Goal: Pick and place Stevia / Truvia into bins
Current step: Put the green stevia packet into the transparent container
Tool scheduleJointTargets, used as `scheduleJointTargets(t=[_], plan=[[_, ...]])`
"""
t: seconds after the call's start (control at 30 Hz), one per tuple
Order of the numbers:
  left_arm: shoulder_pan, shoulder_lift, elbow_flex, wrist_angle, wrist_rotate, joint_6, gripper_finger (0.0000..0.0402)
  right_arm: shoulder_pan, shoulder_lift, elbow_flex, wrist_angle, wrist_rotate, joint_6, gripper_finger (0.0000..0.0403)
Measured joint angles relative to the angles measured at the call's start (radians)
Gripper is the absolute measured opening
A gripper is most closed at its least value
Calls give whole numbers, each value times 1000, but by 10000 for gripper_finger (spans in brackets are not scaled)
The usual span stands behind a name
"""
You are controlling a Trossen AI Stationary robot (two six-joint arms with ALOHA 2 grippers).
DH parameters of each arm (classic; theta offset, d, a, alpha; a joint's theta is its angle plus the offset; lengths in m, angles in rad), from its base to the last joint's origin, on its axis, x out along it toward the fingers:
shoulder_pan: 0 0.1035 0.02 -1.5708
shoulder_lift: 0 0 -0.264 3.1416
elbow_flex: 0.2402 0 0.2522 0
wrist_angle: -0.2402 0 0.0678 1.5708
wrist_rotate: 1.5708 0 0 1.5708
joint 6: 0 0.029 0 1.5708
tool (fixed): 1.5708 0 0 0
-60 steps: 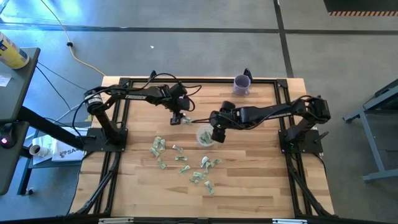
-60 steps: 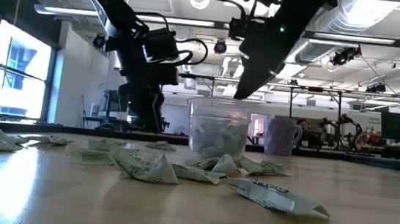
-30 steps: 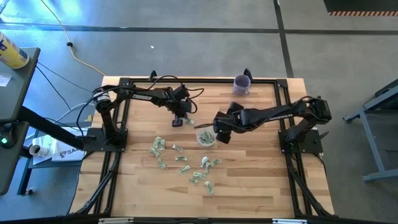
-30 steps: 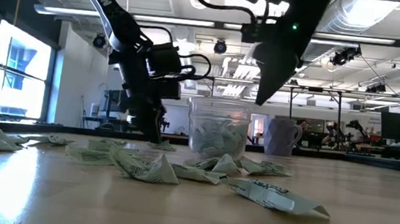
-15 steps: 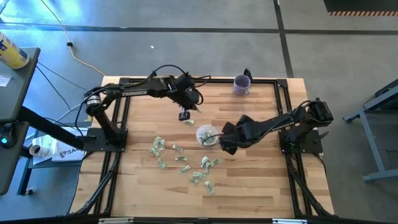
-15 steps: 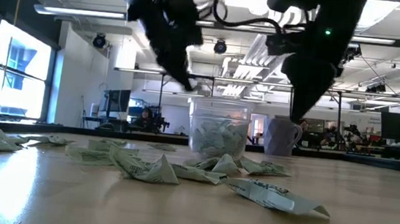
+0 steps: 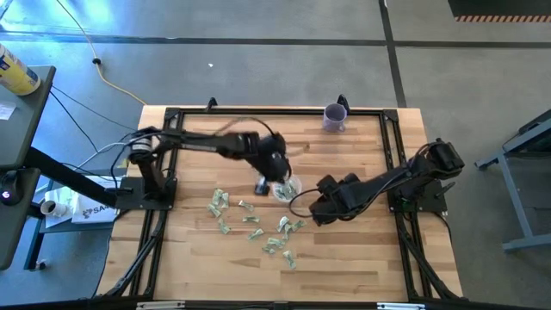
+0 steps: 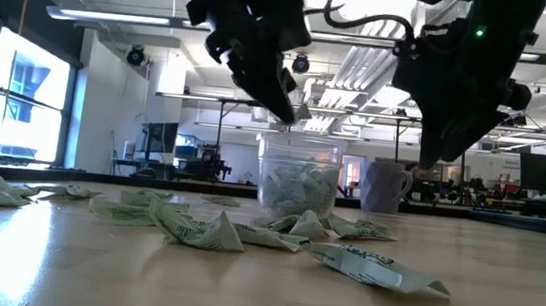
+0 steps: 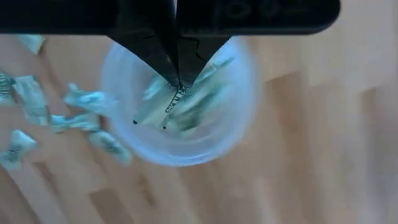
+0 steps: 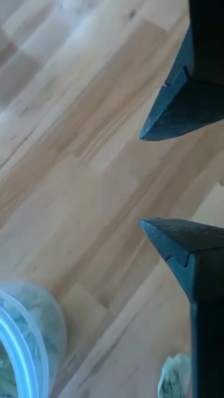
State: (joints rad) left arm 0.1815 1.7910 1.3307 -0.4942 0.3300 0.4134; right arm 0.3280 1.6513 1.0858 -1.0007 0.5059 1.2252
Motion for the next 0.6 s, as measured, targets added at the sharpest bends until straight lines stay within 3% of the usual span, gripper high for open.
scheduleJointTargets(t=[0.3,0.6], plan=[[-92,119,-1,71,-81,1,57,35,-15,2,14,1,58,204],[-104,176,0,126,-143,-2,30,34,-19,2,19,8,57,205]])
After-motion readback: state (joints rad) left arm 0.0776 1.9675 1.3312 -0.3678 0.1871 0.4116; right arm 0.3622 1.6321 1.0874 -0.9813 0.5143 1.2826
